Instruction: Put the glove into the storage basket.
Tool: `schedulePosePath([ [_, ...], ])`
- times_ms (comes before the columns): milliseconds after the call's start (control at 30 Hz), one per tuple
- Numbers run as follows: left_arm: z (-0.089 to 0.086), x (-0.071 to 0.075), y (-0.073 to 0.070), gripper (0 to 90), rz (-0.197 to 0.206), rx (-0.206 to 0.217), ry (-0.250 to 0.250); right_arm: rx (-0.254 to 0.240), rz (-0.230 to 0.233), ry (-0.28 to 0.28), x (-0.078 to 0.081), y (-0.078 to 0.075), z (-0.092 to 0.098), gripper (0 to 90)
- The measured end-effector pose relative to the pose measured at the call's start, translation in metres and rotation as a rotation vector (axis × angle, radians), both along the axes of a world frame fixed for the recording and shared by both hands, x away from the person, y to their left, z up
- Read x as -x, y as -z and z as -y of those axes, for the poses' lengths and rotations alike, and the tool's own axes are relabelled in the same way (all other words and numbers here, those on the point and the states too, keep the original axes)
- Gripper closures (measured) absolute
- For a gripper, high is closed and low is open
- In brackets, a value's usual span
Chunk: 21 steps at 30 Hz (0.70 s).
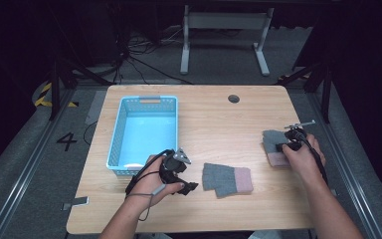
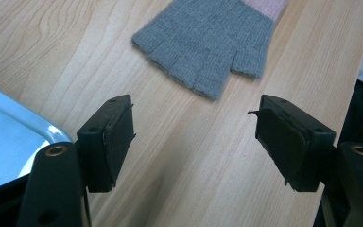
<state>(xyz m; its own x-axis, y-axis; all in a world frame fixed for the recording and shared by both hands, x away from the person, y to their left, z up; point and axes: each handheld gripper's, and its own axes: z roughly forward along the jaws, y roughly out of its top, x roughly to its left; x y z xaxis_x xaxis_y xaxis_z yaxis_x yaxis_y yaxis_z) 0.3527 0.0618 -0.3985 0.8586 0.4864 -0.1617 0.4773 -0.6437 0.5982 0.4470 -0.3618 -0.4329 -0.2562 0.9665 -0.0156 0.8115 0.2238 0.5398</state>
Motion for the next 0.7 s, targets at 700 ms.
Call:
schedulePosePath([
  [700, -0.001, 0.001, -0.001, 29.0, 0.004, 0.003, 0.015, -0.040, 0.076, -0.056, 0.026, -0.048, -0.004, 85.4],
])
